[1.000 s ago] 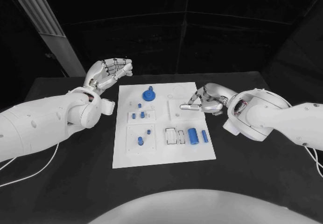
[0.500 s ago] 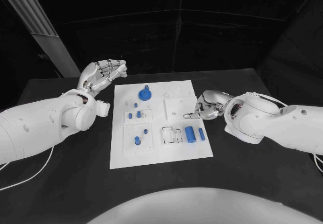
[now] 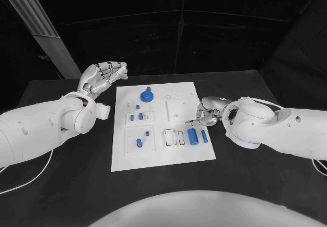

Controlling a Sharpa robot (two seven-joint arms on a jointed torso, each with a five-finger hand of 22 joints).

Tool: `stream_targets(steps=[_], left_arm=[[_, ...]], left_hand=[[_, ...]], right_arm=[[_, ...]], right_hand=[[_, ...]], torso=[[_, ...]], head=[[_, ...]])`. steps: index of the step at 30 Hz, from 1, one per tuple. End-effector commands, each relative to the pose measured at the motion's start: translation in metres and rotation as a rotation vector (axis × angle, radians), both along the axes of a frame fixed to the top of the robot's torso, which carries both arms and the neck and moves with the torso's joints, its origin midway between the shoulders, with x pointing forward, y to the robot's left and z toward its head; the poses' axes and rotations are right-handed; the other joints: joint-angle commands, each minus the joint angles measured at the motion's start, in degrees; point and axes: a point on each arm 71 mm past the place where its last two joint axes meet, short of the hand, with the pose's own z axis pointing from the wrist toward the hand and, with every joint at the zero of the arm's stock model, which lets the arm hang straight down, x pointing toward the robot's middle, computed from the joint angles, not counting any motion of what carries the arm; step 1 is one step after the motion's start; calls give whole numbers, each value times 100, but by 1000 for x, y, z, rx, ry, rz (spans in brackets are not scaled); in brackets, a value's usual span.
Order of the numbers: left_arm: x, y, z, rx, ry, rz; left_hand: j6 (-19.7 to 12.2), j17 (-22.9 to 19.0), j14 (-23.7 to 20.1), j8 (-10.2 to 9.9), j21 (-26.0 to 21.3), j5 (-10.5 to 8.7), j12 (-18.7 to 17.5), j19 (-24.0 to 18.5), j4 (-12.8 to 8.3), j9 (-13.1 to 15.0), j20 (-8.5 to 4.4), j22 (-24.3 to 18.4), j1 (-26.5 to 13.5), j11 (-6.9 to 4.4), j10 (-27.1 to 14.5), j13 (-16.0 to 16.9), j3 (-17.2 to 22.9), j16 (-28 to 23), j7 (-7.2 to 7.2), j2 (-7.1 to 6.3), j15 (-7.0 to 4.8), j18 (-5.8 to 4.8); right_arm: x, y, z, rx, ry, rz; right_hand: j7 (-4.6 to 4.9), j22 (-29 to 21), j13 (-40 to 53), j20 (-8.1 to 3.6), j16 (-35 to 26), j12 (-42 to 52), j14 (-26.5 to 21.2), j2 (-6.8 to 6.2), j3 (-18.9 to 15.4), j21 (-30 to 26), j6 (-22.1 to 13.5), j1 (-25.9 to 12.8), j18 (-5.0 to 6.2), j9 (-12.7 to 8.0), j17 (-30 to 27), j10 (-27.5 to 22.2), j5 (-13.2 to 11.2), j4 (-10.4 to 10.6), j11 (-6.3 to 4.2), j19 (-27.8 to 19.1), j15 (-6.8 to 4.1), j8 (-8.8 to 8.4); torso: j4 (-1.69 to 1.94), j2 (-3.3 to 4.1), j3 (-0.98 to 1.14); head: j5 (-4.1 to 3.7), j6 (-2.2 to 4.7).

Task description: Assemble the parts on the task board

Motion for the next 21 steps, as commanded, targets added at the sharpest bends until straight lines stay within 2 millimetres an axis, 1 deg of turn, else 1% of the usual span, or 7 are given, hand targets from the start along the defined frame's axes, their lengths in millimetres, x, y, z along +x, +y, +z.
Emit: stream_targets(steps=[1, 4, 6, 11, 12, 18, 21], left_arm=[[-3, -2, 9, -51, -118, -34], [-4, -1, 9, -51, -118, -34], [-4, -1, 9, -50, -118, -32], [-4, 0, 9, -50, -117, -31], [-4, 0, 9, -50, -117, -32], [-4, 0, 9, -51, -117, -33], [-4, 0, 9, -50, -117, -32]], left_hand=[[-51, -4, -41, 31, -32, 14, 20, 32, 3, -7, 0, -8, -12, -16, -41, -10, -36, 28, 514, 52, 16, -51], [-51, -4, -41, 31, -32, 14, 20, 32, 3, -7, 0, -8, -12, -16, -41, -10, -36, 28, 514, 52, 16, -51], [-51, -4, -41, 31, -32, 14, 20, 32, 3, -7, 0, -8, -12, -16, -41, -10, -36, 28, 514, 52, 16, -51], [-51, -4, -41, 31, -32, 14, 20, 32, 3, -7, 0, -8, -12, -16, -41, -10, -36, 28, 514, 52, 16, -51], [-51, -4, -41, 31, -32, 14, 20, 32, 3, -7, 0, -8, -12, -16, -41, -10, -36, 28, 514, 52, 16, -51], [-61, -17, -48, 39, -35, 15, 30, 29, 3, -8, 0, -12, -7, -14, -51, -11, -40, 37, 515, 59, 18, -53], [-61, -17, -48, 39, -35, 15, 30, 29, 3, -8, 0, -12, -7, -14, -51, -11, -40, 37, 515, 59, 18, -53]], right_arm=[[-1, 1, -4, -61, 34, 3], [-2, 3, -8, -84, 62, 8], [-3, 4, -10, -95, 74, 12], [-4, 7, -13, -112, 95, 22], [-4, 7, -13, -115, 98, 24], [-5, 9, -16, -139, 129, 34], [-5, 11, -17, -147, 141, 38]], right_hand=[[8, 1509, 1506, -30, 14, 15, 606, 51, 17, 18, 52, 19, -83, -9, 1506, 587, 11, -17, -25, 594, -29, -33], [18, 1509, 1506, -22, 14, 15, 606, 111, 30, 18, 75, 49, -83, -14, 1506, 587, -20, -21, -16, 594, -21, -124], [26, 1509, 1506, -17, 14, 15, 606, 139, 35, 18, 77, 73, -83, -19, 1506, 587, -28, -24, -9, 594, -15, -177], [33, 1509, 1506, -12, 14, 15, 606, 159, 33, 18, 81, 85, -83, -22, 1506, 587, -47, -24, -2, 594, -10, -222], [36, 1509, 1506, -10, 14, 15, 606, 170, 33, 18, 81, 90, -83, -24, 1506, 587, -55, -25, 0, 594, -8, -241], [49, 1509, 1506, -1, 14, 15, 606, 211, 32, 18, 85, 123, -83, -30, 1506, 587, -81, -30, 11, 594, 3, -319], [55, 1509, 1506, 4, 14, 15, 606, 233, 29, 18, 85, 131, -83, -33, 1506, 587, -95, -29, 17, 594, 7, -353]], torso=[[8, 3, -3], [12, 0, -3], [8, 0, -4], [1, -1, -4], [1, -2, -4], [10, -3, -3], [0, -2, -1]], head=[[1, -14], [2, -26], [9, -26], [16, -26], [30, -26], [27, -26], [40, -26]])
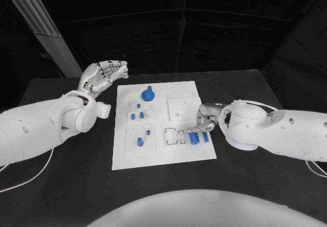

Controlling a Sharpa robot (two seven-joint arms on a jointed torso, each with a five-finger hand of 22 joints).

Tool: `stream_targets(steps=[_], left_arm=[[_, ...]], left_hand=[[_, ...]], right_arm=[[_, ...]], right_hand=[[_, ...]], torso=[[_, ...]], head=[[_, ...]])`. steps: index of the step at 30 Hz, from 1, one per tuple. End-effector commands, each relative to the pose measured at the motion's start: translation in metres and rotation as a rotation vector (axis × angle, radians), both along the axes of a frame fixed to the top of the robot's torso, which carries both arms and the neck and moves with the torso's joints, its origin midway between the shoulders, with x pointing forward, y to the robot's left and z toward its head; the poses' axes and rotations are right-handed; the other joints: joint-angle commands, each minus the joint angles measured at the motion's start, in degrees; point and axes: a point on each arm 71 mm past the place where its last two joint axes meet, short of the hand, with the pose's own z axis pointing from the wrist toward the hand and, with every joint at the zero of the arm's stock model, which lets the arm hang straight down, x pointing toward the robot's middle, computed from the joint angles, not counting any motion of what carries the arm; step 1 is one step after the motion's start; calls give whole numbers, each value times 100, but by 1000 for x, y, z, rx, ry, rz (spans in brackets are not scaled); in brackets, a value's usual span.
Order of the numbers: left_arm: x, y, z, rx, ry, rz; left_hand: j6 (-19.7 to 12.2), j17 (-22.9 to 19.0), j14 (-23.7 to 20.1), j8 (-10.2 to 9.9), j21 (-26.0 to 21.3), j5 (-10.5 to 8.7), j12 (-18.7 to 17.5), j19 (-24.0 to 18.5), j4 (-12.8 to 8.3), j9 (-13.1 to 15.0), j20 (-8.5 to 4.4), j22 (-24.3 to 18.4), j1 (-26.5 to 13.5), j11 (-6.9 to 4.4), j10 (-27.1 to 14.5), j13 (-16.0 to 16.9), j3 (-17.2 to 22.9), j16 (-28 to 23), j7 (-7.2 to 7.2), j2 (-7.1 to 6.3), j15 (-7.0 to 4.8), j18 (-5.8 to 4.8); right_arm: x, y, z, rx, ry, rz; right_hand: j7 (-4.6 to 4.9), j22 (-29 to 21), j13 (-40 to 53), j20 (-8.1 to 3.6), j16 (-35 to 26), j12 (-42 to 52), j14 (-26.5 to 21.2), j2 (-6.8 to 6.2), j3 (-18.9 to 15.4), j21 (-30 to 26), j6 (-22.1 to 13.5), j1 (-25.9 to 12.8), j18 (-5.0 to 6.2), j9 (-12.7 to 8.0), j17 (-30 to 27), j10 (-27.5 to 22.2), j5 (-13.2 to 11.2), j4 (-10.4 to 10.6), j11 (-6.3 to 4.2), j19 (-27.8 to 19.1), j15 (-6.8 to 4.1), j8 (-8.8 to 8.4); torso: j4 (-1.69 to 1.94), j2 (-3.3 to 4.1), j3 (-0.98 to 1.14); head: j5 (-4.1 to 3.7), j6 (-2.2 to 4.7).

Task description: Assemble the parts on the task board

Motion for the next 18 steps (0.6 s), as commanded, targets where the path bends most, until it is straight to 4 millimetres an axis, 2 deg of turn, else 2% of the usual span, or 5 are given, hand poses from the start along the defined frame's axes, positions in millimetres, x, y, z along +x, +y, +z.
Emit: stream_targets(steps=[1, 7, 10, 18], left_arm=[[-3, -1, 9, -50, -118, -32], [-3, -1, 9, -50, -118, -32], [-3, 0, 9, -50, -118, -31], [-3, 0, 9, -49, -118, -30]], left_hand=[[-19, -5, -27, 39, -35, 15, 30, 29, 3, -8, 0, -5, -7, 7, -30, -7, -40, 38, 516, 59, -4, -52], [-19, -5, -27, 39, -35, 15, 30, 29, 3, -8, 0, -5, -7, 7, -30, -7, -40, 38, 516, 59, -4, -52], [-19, -5, -27, 39, -35, 15, 30, 29, 3, -8, 0, -5, -7, 7, -30, -7, -40, 38, 516, 59, -4, -52], [-19, -5, -27, 39, -35, 15, 30, 29, 3, -8, 0, -5, -7, 7, -30, -7, -40, 38, 516, 59, -4, -52]], right_arm=[[-1, 0, -3, -44, 40, 11], [-3, 4, -8, -56, 75, 23], [-3, 5, -10, -66, 89, 29], [-4, 9, -14, -87, 115, 44]], right_hand=[[0, 1509, 1507, 3, 14, 15, 606, 61, 15, 18, 31, 22, -85, -8, 1507, 587, -31, -14, 17, 595, 7, -47], [18, 1509, 1507, 18, 14, 15, 606, 136, 4, 18, 29, 31, -85, -19, 1507, 587, -45, -14, 32, 595, 23, -144], [25, 1509, 1507, 25, 14, 15, 606, 165, 1, 18, 30, 48, -85, -24, 1507, 587, -36, -20, 39, 595, 31, -185], [53, 1509, 1507, 53, 14, 15, 606, 217, -15, 18, 40, 191, -85, -44, 1507, 587, 35, -40, 66, 595, 58, -346]], torso=[[-8, -2, 3], [9, -2, -2], [-2, -1, 0], [-1, 2, -3]], head=[[18, 0], [38, 0], [54, 0], [52, 0]])
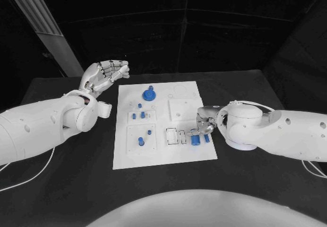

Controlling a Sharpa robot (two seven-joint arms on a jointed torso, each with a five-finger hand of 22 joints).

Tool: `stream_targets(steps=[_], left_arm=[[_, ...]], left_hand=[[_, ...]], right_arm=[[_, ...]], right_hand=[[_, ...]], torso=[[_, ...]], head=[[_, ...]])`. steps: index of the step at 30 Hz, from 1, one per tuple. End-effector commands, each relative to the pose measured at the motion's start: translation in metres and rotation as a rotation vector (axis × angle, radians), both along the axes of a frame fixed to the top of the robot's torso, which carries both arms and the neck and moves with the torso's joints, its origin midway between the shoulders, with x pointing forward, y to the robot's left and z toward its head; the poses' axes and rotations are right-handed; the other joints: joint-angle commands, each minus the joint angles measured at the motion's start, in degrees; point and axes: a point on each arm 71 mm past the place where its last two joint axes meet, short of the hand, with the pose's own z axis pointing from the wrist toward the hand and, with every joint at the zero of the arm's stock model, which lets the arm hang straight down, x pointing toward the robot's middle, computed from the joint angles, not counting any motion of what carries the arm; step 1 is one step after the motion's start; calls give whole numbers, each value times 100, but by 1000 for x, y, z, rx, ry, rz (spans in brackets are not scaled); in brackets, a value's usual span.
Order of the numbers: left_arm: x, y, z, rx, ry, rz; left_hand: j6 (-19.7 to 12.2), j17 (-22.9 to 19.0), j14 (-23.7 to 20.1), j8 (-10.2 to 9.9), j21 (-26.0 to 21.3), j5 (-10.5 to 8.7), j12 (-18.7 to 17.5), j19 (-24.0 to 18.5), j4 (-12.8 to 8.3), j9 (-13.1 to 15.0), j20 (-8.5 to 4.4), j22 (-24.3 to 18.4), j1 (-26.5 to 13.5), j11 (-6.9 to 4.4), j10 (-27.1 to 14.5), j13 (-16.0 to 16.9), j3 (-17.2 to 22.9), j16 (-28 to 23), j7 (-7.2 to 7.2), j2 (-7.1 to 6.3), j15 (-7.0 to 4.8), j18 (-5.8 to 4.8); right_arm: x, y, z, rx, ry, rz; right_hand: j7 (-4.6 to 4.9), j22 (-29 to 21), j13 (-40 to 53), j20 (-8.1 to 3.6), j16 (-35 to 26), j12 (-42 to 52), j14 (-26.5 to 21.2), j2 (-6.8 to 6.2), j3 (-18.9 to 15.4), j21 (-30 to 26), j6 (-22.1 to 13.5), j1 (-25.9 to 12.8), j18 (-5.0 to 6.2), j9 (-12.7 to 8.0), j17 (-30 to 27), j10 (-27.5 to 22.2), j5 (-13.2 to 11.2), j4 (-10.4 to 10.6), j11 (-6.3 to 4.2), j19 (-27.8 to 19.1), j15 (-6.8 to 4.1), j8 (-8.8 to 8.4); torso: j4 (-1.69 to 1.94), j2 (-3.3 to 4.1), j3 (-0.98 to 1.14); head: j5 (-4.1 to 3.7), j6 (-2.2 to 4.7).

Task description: Assemble the parts on the task board

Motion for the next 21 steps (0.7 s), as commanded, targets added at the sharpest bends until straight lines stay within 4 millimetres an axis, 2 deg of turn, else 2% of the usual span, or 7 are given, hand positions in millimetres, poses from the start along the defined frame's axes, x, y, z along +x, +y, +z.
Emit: stream_targets(steps=[1, 8, 21], left_arm=[[-3, -1, 10, -49, -119, -32], [-3, -1, 9, -49, -118, -31], [-3, -1, 9, -48, -116, -31]], left_hand=[[-19, -6, -27, 39, -35, 15, 30, 29, 3, -8, 0, -6, -7, 7, -30, -8, -40, 38, 516, 59, -4, -52], [-19, -6, -27, 39, -35, 15, 30, 29, 3, -8, 0, -6, -7, 7, -30, -8, -40, 38, 516, 59, -4, -52], [-31, -26, -36, 52, -40, 15, 46, 26, 2, -9, 0, -11, 0, 9, -43, -9, -46, 53, 518, 69, -1, -54]], right_arm=[[-5, 1, -8, -42, 60, 14], [-4, 3, -8, -23, 48, 13], [-3, 3, -4, 34, -7, -16]], right_hand=[[35, 1509, 1507, 57, 14, 15, 604, 30, -15, 18, 3, 84, -85, -39, 1508, 608, 73, -41, 48, 595, 60, -78], [46, 1509, 1507, 77, 14, 15, 604, 70, -38, 18, 37, 164, -85, -55, 1508, 608, 204, -34, 60, 595, 77, -187], [70, 1509, 1507, 91, 14, 15, 604, 122, -109, 18, 25, 95, -85, -77, 1508, 608, 235, -14, 79, 595, 90, -301]], torso=[[0, 5, -1], [1, 6, 1], [-3, 4, 1]], head=[[0, 0], [0, 0], [14, 0]])
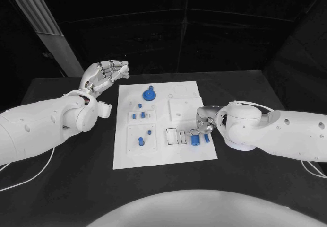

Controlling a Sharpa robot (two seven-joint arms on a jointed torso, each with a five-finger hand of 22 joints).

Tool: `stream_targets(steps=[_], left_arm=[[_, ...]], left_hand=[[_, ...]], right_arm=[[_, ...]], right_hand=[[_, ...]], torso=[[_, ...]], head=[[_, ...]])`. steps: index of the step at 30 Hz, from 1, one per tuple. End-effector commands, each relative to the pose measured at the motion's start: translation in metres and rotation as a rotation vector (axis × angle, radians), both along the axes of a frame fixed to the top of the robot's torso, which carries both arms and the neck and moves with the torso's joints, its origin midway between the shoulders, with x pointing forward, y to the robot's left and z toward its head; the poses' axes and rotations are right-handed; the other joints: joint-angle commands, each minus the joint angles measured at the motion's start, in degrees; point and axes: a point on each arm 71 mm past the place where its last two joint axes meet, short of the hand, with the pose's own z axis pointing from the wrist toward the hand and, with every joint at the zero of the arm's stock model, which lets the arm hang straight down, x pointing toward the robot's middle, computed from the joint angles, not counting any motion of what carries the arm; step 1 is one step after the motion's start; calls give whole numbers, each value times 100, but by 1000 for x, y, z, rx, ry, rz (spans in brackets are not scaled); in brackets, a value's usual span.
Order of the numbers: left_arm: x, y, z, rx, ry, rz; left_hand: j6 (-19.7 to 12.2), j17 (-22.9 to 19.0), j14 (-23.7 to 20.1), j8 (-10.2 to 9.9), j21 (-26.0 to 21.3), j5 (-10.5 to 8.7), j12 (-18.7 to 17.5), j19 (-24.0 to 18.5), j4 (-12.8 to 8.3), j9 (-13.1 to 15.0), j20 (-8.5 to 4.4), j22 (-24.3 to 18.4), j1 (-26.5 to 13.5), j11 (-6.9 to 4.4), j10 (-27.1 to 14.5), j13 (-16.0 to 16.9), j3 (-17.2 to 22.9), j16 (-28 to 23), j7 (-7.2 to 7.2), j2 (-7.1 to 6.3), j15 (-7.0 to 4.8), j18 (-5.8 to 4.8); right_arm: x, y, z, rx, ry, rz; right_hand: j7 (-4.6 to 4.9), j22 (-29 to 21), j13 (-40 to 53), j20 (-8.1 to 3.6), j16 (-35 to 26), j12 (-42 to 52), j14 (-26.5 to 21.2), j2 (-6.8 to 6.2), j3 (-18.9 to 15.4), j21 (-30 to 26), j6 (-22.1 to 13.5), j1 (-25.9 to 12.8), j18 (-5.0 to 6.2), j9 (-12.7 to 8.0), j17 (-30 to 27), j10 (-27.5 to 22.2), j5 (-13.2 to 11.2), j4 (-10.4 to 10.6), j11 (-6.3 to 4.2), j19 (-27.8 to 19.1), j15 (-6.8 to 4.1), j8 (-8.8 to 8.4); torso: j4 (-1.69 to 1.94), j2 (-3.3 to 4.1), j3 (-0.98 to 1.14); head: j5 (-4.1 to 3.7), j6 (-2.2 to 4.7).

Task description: Assemble the parts on the task board

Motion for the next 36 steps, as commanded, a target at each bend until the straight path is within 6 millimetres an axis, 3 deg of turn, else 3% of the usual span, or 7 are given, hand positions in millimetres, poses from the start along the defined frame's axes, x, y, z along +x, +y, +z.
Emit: stream_targets(steps=[1, 13, 18, 22, 36], left_arm=[[-3, -1, 9, -49, -116, -31], [-3, 1, 9, -48, -115, -29], [-3, 1, 9, -47, -114, -28], [-3, 1, 9, -46, -113, -28], [-2, -1, 8, -46, -112, -30]], left_hand=[[-31, -5, -36, 19, -40, 15, 13, 27, 2, -9, 1, -5, 0, 9, -43, -10, -47, 20, 518, 69, -2, -54], [-33, -8, -37, 22, -40, 15, 16, 26, 2, -9, 0, -6, 1, 9, -45, -10, -48, 22, 518, 70, -1, -55], [-33, -8, -37, 22, -40, 15, 16, 26, 2, -9, 0, -6, 1, 9, -45, -10, -48, 22, 518, 70, -1, -55], [-33, -8, -37, 22, -40, 15, 16, 26, 2, -9, 0, -6, 1, 9, -45, -10, -48, 22, 518, 70, -1, -55], [-33, -8, -37, 22, -40, 15, 16, 26, 2, -9, 0, -6, 1, 9, -45, -10, -48, 22, 518, 70, -1, -55]], right_arm=[[-3, 1, -3, 32, -3, -13], [-9, -3, 7, 87, -72, -28], [-13, -6, 10, 103, -86, -33], [-17, -10, 14, 99, -86, -40], [-25, -14, 20, 58, -53, -34]], right_hand=[[25, 1509, 1507, 52, 14, 15, 606, 73, -72, 18, -54, -66, -86, -86, 1509, 607, 30, 6, 43, 596, 55, -191], [65, 1509, 1507, 87, 14, 15, 606, 109, -255, 18, -60, -313, -86, -105, 1509, 607, -62, 20, 83, 596, 87, -358], [70, 1509, 1507, 91, 14, 15, 606, 104, -283, 18, -59, -360, -86, -105, 1509, 607, -80, 20, 87, 596, 92, -379], [70, 1509, 1507, 92, 14, 15, 606, 103, -287, 18, -59, -367, -86, -105, 1509, 607, -81, 21, 88, 596, 93, -383], [68, 1509, 1507, 104, 14, 15, 606, 123, -299, 18, -8, -380, -86, -88, 1509, 607, -159, 11, 91, 596, 100, -407]], torso=[[-4, -1, 3], [2, -7, -2], [-9, -9, -4], [9, -10, -12], [2, -4, -4]], head=[[9, 1], [2, 1], [9, 1], [-6, 1], [-20, 1]])
